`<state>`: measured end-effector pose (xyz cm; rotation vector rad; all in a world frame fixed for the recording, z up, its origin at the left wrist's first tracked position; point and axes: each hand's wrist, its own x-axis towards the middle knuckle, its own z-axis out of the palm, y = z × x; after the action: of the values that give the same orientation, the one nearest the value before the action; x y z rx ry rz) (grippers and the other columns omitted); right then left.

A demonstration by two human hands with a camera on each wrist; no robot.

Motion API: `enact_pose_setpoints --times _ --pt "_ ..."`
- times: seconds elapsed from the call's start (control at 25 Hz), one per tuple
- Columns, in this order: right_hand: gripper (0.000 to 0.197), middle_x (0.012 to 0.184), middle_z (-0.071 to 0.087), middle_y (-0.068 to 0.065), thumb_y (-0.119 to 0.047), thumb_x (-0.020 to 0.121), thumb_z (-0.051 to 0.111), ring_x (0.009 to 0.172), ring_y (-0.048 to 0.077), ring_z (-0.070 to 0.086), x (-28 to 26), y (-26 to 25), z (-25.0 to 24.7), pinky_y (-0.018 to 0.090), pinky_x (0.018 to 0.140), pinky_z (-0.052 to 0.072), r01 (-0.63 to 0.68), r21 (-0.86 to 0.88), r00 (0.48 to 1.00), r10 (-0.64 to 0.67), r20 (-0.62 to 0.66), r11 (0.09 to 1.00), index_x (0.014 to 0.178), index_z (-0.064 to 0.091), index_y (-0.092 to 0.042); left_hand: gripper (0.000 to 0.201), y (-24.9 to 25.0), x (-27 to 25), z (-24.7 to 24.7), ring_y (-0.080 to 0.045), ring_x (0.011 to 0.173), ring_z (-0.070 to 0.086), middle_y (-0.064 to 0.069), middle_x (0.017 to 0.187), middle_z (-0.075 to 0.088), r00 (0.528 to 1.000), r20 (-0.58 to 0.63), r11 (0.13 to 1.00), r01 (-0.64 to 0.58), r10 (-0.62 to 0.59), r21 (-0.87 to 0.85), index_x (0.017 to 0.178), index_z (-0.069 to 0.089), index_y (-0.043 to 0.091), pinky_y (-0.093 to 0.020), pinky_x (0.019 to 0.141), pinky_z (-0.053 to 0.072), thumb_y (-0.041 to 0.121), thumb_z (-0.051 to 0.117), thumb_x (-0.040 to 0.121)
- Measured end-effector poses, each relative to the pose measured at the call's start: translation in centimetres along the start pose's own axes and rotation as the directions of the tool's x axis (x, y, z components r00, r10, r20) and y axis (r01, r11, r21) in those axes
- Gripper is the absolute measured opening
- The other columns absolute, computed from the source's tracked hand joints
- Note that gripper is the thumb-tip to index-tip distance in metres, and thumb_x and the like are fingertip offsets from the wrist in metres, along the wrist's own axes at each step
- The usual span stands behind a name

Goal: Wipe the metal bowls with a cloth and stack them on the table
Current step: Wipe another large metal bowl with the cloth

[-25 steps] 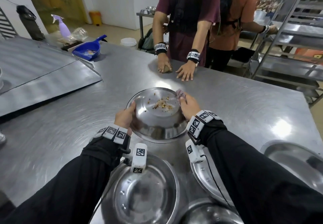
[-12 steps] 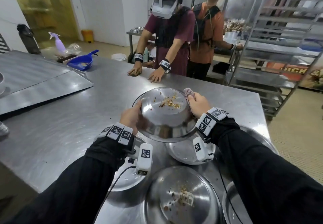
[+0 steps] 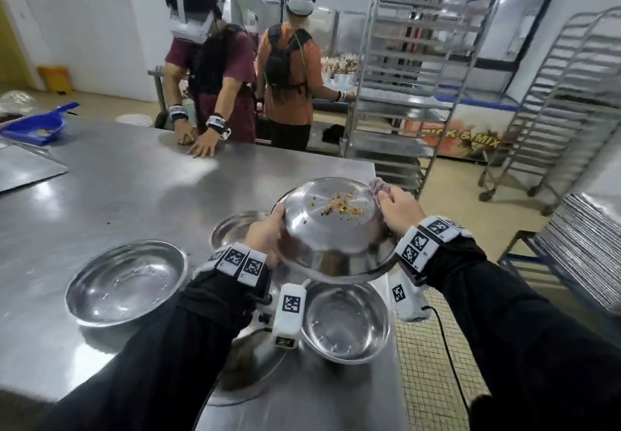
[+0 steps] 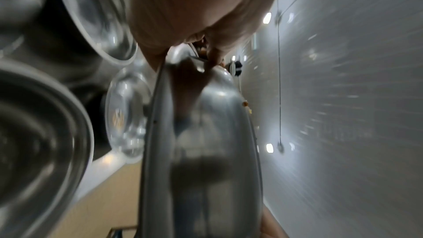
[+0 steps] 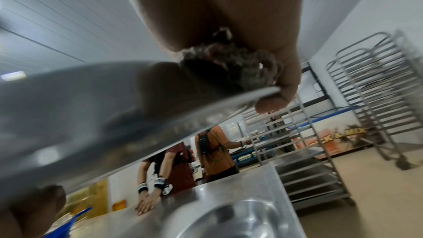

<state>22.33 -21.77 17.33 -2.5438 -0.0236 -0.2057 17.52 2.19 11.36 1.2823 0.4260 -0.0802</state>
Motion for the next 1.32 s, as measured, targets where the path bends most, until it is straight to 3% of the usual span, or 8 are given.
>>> enact_pose_setpoints --times 0.32,0.48,0.56,0.64,0.76,0.84,1.12,1.32 --pt "0.039 0.126 0.053 0.021 -0.029 0.102 0.035 0.116 0.035 0.048 -7.0 11.4 -9.4 0.036 0.093 0.036 -0.282 -0.032 0.941 0.270 -0.205 0.959 0.124 0.052 -0.003 0.045 -3.8 -0.5 13.8 -0.031 0.096 0.061 -0.012 0.106 0.062 0.947 0.287 0.986 0.115 -0.145 0.119 0.118 0.058 0.006 -0.051 0.094 0.051 0.044 0.045 0.099" --pt "0.036 0.123 0.054 0.020 -0.029 0.102 0.035 0.114 0.034 0.051 -11.0 15.7 -11.9 0.036 0.089 0.038 -0.416 0.004 0.873 0.400 -0.278 0.910 0.121 0.052 -0.004 0.041 -5.1 -0.6 18.9 -0.028 0.081 0.063 -0.010 0.074 0.063 0.912 0.338 0.969 0.188 -0.233 0.163 0.090 0.059 0.002 -0.048 0.092 0.053 0.039 0.047 0.100" --pt "0.035 0.119 0.056 0.018 -0.030 0.101 0.036 0.111 0.033 0.053 -12.5 17.7 -12.4 0.036 0.088 0.039 -0.463 0.047 0.837 0.454 -0.304 0.885 0.120 0.054 -0.006 0.037 -5.8 -1.4 21.1 -0.024 0.071 0.061 -0.008 0.069 0.060 0.876 0.385 0.953 0.230 -0.291 0.196 0.085 0.057 0.004 -0.042 0.080 0.054 0.035 0.045 0.101" --pt "0.035 0.117 0.056 0.017 -0.031 0.100 0.036 0.109 0.033 0.053 -14.0 19.3 -12.6 0.037 0.088 0.040 -0.503 0.079 0.804 0.499 -0.323 0.861 0.120 0.055 -0.009 0.032 -6.7 -1.9 22.7 -0.025 0.074 0.060 -0.010 0.080 0.061 0.846 0.428 0.945 0.247 -0.319 0.217 0.085 0.057 0.008 -0.040 0.074 0.053 0.030 0.043 0.102" --pt "0.032 0.118 0.056 0.016 -0.029 0.101 0.038 0.108 0.031 0.054 -16.5 21.3 -12.9 0.031 0.083 0.037 -0.558 0.098 0.756 0.554 -0.349 0.824 0.118 0.055 -0.010 0.032 -8.6 -2.6 24.7 -0.033 0.098 0.066 -0.018 0.104 0.069 0.798 0.487 0.933 0.268 -0.356 0.242 0.105 0.064 0.003 -0.048 0.092 0.053 0.030 0.049 0.099" --pt "0.030 0.119 0.057 0.015 -0.027 0.100 0.040 0.109 0.029 0.054 -18.0 22.4 -12.9 0.028 0.080 0.035 -0.585 0.102 0.736 0.580 -0.350 0.804 0.119 0.056 -0.010 0.033 -9.9 -2.9 25.7 -0.034 0.104 0.064 -0.020 0.106 0.068 0.792 0.492 0.929 0.265 -0.363 0.259 0.108 0.064 0.001 -0.050 0.097 0.050 0.029 0.050 0.099" --pt "0.027 0.116 0.063 0.007 -0.026 0.097 0.047 0.107 0.025 0.058 -21.0 26.9 -13.7 0.028 0.082 0.040 -0.589 0.056 0.739 0.565 -0.368 0.806 0.118 0.059 -0.013 0.031 -13.9 -3.5 29.3 -0.023 0.082 0.061 -0.008 0.093 0.062 0.783 0.512 0.927 0.218 -0.353 0.307 0.091 0.057 0.015 -0.042 0.085 0.051 0.037 0.039 0.102" --pt "0.029 0.116 0.064 0.007 -0.024 0.094 0.054 0.108 0.025 0.059 -20.0 30.9 -15.6 0.031 0.091 0.045 -0.458 0.005 0.844 0.437 -0.311 0.889 0.120 0.061 -0.014 0.033 -15.7 -4.4 31.1 -0.029 0.092 0.064 -0.016 0.097 0.067 0.841 0.416 0.928 0.245 -0.347 0.280 0.097 0.063 0.008 -0.044 0.090 0.053 0.035 0.043 0.102"
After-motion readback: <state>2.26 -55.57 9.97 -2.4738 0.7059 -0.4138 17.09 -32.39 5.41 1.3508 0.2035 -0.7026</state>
